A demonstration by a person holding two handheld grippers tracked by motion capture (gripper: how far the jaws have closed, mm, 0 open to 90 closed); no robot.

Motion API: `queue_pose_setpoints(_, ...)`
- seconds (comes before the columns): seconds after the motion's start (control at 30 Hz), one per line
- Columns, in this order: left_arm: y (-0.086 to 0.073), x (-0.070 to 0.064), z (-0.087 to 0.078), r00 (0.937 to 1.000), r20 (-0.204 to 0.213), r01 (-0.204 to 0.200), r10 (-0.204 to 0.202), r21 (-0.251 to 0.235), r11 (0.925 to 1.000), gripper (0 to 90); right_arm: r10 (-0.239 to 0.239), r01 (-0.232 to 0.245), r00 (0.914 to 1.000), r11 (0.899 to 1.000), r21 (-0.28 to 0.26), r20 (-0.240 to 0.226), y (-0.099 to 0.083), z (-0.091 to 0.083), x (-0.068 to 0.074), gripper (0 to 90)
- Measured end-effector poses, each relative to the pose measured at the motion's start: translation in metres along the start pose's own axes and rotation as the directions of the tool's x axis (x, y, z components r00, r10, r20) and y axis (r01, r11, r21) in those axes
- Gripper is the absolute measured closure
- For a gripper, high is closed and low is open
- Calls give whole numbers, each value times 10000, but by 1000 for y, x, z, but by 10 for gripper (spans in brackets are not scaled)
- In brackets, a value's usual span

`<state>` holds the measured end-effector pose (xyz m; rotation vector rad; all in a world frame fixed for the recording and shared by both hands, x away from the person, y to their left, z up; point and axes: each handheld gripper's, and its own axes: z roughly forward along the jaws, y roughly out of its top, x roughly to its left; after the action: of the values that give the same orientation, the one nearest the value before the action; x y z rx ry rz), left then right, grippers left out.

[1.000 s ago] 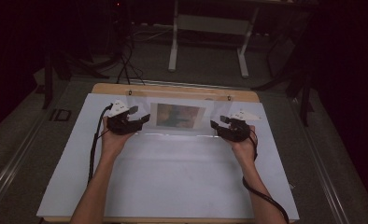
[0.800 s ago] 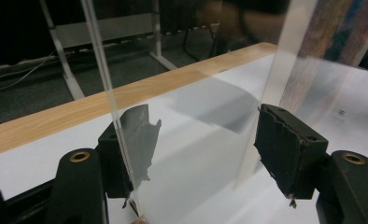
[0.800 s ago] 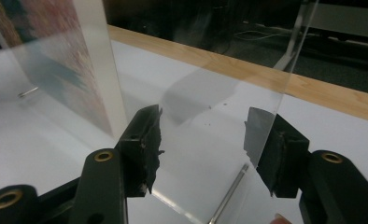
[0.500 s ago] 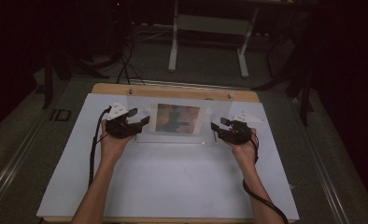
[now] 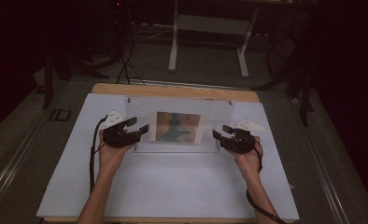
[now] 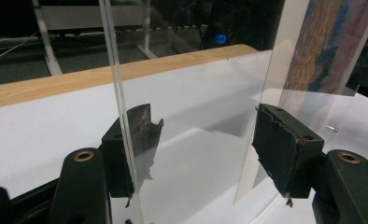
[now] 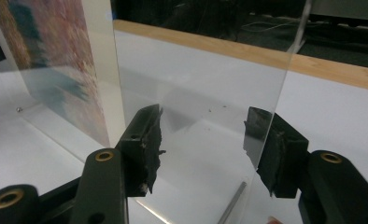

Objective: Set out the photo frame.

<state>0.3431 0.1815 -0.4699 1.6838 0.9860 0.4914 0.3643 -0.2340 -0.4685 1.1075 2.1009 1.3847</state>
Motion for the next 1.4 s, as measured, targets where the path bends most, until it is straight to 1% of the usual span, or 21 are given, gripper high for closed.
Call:
queue_pose_setpoints(0.07, -2, -2, -3, 10000, 27, 28, -28, -10, 10000, 368, -78, 78, 10000, 10000, 59, -57, -1, -3, 3, 455)
queue_pose_setpoints(0.17, -3, -3, -6, 10000, 34, 31, -31, 65, 10000, 367, -70, 71, 10000, 9999, 77, -45, -2, -5, 6, 455)
queue_pose_setpoints(0.23, -1, -4, -8, 10000, -4, 12, -12, 126, 9999, 367, 37, -36, 10000, 9999, 104, -74, -4, -5, 6, 455)
queue_pose_setpoints(0.33, -1, -4, -9, 9999, 69, 144, -145, 198, 9997, 369, 121, -119, 9999, 9998, 164, -111, -5, -6, 8, 455)
queue_pose_setpoints(0.47, -3, -4, -10, 9999, 153, 60, -62, 116, 9999, 368, 46, -43, 9999, 9996, 263, -128, -6, -10, 10, 463)
queue_pose_setpoints(0.53, -5, -3, -9, 9996, 245, 116, -119, 122, 9999, 368, 47, -43, 9999, 9997, 240, -127, -7, -10, 10, 466)
queue_pose_setpoints(0.63, -7, -3, -9, 9995, 292, 148, -146, -35, 9999, 368, 55, -53, 9999, 9998, 191, -112, -9, -11, 11, 470)
queue_pose_setpoints(0.77, -7, -1, -8, 9992, 382, 107, -105, -61, 9999, 368, 8, -7, 10000, 9999, 128, -62, -10, -13, 12, 478)
queue_pose_setpoints(1.03, -8, -1, -7, 9992, 403, 92, -86, -129, 9999, 367, -16, 18, 10000, 9999, 121, -92, -11, -15, 12, 486)
queue_pose_setpoints(1.23, -8, -3, -5, 9992, 398, 79, -72, -187, 9998, 366, 49, -48, 9999, 9999, 90, -133, -12, -16, 8, 485)
queue_pose_setpoints(1.4, -9, -5, -6, 9992, 338, 217, -211, -179, 9996, 362, -8, 6, 9998, 10000, -60, -220, -14, -15, 7, 484)
